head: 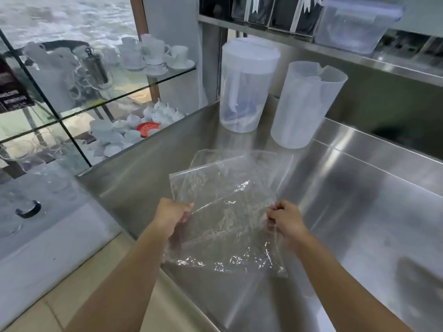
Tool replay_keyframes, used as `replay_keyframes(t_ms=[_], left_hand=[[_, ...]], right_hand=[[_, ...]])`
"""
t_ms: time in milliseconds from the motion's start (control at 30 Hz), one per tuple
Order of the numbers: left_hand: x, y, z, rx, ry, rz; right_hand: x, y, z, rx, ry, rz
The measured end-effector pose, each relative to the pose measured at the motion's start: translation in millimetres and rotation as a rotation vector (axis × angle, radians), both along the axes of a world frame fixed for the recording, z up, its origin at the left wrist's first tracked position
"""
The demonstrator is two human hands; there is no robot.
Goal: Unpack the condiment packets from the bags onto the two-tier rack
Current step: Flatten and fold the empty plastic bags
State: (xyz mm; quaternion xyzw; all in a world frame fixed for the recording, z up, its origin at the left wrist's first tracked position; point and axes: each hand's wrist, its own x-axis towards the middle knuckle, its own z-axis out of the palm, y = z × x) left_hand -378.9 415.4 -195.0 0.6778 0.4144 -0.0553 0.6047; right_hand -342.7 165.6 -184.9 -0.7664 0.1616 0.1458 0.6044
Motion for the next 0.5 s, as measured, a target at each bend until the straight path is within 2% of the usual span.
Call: replay_keyframes(t_ms=[100,167,233,300,367,433,500], left_hand=[[-0.1,4.1,2.0,-0.270,-0.040,0.109],[-1.3,8.6,0.7,-0.301,-0.085,0.113],[-3.4,13.1,-6.0,-0.097,-0.146,0.044],[-7.1,12.9,-13.6,0.183,-0.159,-0.166],[-13.3,1.7,-13.2,0.588,-0.023,-0.416],[-17.5,-9.5,-10.1,0.897,0.065,-0.573],[-24.0,-19.5,-15.9,1.057,-0.043,-0.700]], right_hand=[[7.3,-7.1,12.2,0.044,-0.056,-0.039],[14.0,-12.8,20.4,0.098,-0.089,-0.051],[21.3,-19.1,24.8,0.182,-0.084,-0.066],[28.5,-24.0,27.7,0.289,-0.048,-0.092],[35.6,-25.9,27.9,0.432,0.009,-0.125],[41.5,-24.5,25.1,0.557,0.071,-0.184],[44.5,-21.4,21.4,0.584,0.102,-0.205]])
